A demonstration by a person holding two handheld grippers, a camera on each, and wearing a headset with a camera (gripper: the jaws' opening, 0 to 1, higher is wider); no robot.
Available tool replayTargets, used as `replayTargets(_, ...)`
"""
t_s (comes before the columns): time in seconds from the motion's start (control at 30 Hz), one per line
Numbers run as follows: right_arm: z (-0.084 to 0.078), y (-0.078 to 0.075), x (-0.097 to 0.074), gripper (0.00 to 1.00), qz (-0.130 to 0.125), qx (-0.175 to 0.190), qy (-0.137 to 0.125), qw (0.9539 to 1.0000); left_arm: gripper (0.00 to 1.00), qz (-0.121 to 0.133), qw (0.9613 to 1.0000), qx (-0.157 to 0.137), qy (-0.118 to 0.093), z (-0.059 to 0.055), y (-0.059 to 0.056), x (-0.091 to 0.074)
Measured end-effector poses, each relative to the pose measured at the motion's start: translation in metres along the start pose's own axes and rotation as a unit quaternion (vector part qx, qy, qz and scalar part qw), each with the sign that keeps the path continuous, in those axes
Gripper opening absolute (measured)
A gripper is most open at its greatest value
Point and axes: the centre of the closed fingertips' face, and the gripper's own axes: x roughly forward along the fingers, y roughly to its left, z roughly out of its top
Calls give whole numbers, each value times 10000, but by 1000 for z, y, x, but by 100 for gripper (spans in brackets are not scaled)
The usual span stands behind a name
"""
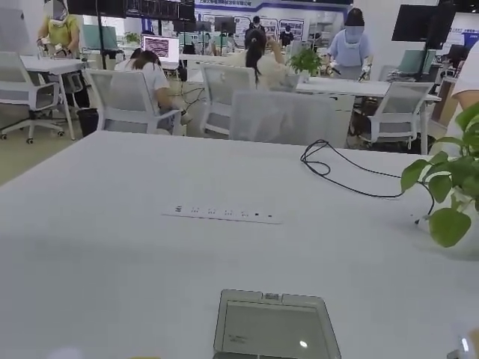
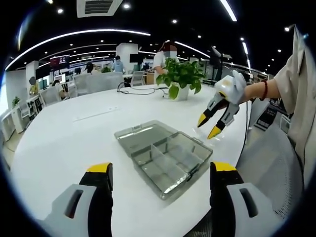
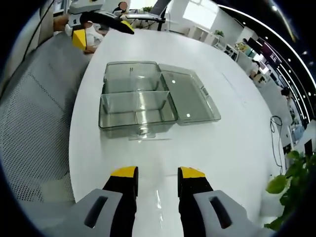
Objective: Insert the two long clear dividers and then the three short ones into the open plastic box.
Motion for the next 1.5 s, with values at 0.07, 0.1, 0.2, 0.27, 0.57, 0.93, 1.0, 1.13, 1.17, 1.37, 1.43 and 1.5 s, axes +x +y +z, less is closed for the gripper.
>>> replayTargets(0.07, 5, -1, -4, 32, -52, -22, -59, 10000, 81, -8, 10000, -56, -57, 1, 0, -1)
replayTargets(0.1, 8, -1, -6, 32, -69, -37, -82, 9999, 81, -17, 9999, -75, -72, 2, 0, -1)
replayTargets(0.2, 18, -1, -10, 32, -137, -138, -180, 9996, 80, -45, 9998, -157, -120, 3, -1, -2)
replayTargets(0.27, 24, 0, -13, 32, -157, -185, -242, 9994, 80, -56, 9997, -184, -131, 3, -2, -2)
replayTargets(0.57, 56, 6, -20, 32, -257, -346, -586, 9973, 75, -179, 9990, -367, -207, 5, -7, -1)
replayTargets(0.93, 94, 27, -19, 32, -140, -568, -937, 9939, 63, -414, 9965, -625, -368, 9, -17, 1)
replayTargets(1.0, 102, 32, -18, 32, -102, -629, -1004, 9929, 61, -493, 9955, -711, -385, 9, -20, 2)
replayTargets(1.13, 113, 40, -16, 32, -33, -699, -1104, 9914, 55, -581, 9944, -772, -431, 11, -24, 3)
replayTargets(1.17, 116, 42, -16, 32, -16, -719, -1138, 9909, 54, -594, 9942, -783, -430, 11, -25, 3)
replayTargets(1.37, 130, 49, -15, 32, 26, -800, -1296, 9883, 46, -737, 9923, -891, -451, 11, -31, 4)
replayTargets(1.43, 135, 51, -15, 32, 0, -844, -1380, 9868, 43, -775, 9915, -943, -454, 11, -33, 4)
replayTargets(1.5, 140, 54, -14, 32, 40, -835, -1455, 9858, 37, -873, 9892, -1074, -476, 12, -35, 5)
